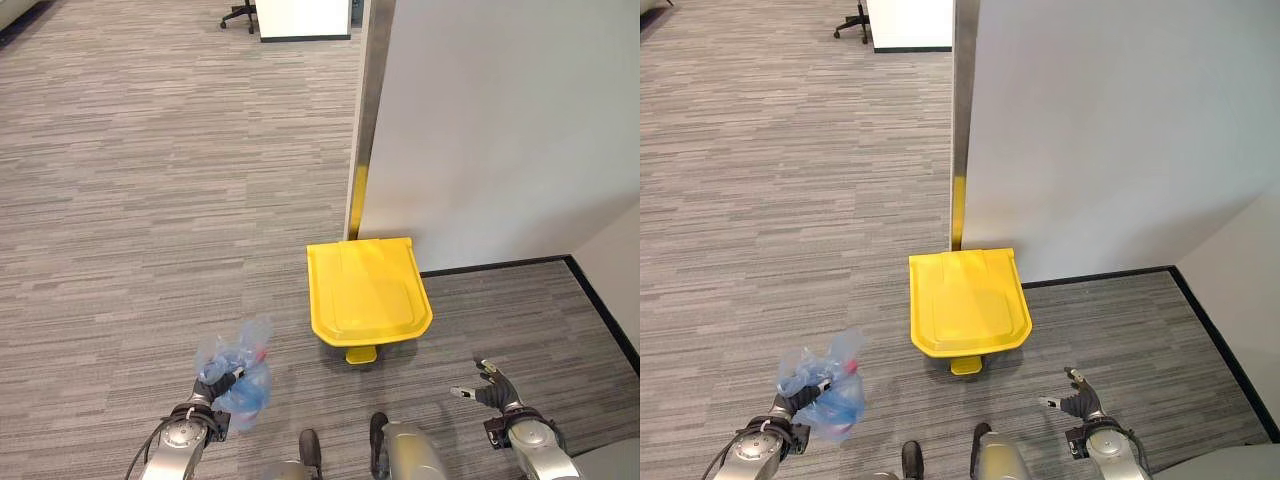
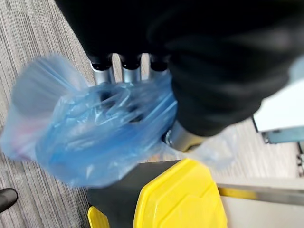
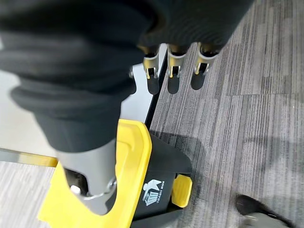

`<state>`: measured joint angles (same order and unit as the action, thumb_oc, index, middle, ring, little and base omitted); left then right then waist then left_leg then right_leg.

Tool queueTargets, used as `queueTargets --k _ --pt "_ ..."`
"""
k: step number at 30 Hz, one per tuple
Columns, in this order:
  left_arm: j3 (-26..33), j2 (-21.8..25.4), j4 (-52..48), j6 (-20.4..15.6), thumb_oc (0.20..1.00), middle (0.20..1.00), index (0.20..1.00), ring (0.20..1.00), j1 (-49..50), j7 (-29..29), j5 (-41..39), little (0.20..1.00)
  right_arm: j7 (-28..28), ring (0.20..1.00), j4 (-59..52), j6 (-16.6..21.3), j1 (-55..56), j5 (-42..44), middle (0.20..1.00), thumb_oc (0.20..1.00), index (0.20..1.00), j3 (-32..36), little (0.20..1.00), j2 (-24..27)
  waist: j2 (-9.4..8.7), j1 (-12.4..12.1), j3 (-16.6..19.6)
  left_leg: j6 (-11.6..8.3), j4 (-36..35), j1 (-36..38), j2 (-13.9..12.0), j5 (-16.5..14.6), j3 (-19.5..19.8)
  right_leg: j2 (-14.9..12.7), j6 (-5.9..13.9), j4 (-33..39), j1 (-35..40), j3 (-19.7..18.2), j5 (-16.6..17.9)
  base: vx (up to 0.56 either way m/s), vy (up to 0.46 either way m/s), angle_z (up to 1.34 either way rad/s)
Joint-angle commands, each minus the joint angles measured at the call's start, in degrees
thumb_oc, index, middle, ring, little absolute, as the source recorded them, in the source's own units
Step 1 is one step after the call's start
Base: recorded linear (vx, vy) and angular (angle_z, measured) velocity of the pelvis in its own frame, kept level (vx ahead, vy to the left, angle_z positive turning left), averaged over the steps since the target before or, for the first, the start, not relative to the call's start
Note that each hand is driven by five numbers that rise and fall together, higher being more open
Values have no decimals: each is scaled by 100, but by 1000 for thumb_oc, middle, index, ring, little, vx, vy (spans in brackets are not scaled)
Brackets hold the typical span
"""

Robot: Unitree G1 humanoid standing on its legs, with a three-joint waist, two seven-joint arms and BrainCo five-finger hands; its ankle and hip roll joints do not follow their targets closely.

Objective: Gather garbage on tea table into small bin, then transfer packed bag to large trash can.

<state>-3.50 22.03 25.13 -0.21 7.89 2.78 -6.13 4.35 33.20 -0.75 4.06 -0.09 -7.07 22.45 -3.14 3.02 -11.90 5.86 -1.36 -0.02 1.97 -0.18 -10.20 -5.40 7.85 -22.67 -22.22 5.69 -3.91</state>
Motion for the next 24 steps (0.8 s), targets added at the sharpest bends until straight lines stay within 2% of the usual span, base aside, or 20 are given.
queueTargets --k 1,2,5,7,9,11,13,15,16,17,24 --pt "168 276 -329 -285 200 200 200 200 -118 59 -72 200 53 1000 -82 30 -177 -91 1000 1000 1000 35 1000 106 -38 160 -55 -367 485 627 359 -1091 553 204 128 1685 356 381 800 387 37 25" --pt "138 268 -278 -327 200 200 200 200 -223 67 -39 200 69 1000 -54 46 -168 -108 1000 1000 1000 45 1000 136 -67 258 -49 -395 565 743 450 -1241 685 269 137 2068 272 479 887 292 4 60" --pt "81 253 -285 -352 200 200 200 200 -269 42 6 200 104 1000 -78 58 -107 -66 1000 1000 1000 110 1000 185 -103 317 10 -410 676 854 553 -1431 847 273 114 2333 380 529 962 223 -14 59" --pt "-18 186 -271 -356 200 200 200 200 -334 16 11 200 112 1000 -115 85 12 48 1000 1000 1000 252 1000 283 -108 425 141 -493 1038 949 632 -1734 1111 267 -29 2372 500 186 1217 364 -74 102" --pt "-56 165 -212 -355 200 200 200 200 -350 31 -15 200 136 1000 -125 91 6 102 1000 1000 1000 289 1000 329 -86 491 168 -529 1227 948 548 -1837 1159 240 -58 2206 489 102 1257 275 -108 94" --pt "-56 155 -199 -330 200 200 200 200 -330 4 -9 200 144 1000 -135 81 26 107 1000 1000 1000 335 1000 342 -57 507 229 -561 1205 1015 465 -1823 1151 246 -88 2171 513 154 1249 186 -70 29" --pt "-94 157 -174 -336 200 200 200 200 -357 9 -7 200 179 1000 -144 98 12 185 1000 1000 1000 359 1000 332 -4 567 287 -630 1149 1024 380 -1664 1140 291 -115 2179 533 183 1249 206 -75 14" --pt "-83 167 -151 -340 200 200 200 200 -389 -5 -31 200 201 1000 -188 132 35 253 1000 1000 1000 426 1000 383 98 632 423 -677 832 1121 256 -1575 1130 412 -143 2281 530 228 1196 157 -57 18" --pt "-83 166 -150 -341 200 200 200 200 -389 -5 -31 200 201 1000 -187 132 35 253 1000 1000 1000 426 1000 383 101 630 425 -678 824 1123 253 -1573 1129 415 -144 2283 530 227 1197 81 -19 -1" --pt "-85 163 -139 -347 200 200 200 200 -420 8 -52 200 216 1000 -190 149 -36 308 1000 1000 1000 392 1000 396 139 633 434 -699 767 1107 232 -1431 1146 495 -159 2338 534 217 1185 59 -11 -12" --pt "-74 135 -301 -368 200 200 200 200 -392 -106 -50 200 -66 1000 -598 269 -406 729 1000 1000 1000 0 1000 160 258 491 475 -630 454 1127 226 -1424 1103 581 -148 2439 409 169 1224 11 2 -12"
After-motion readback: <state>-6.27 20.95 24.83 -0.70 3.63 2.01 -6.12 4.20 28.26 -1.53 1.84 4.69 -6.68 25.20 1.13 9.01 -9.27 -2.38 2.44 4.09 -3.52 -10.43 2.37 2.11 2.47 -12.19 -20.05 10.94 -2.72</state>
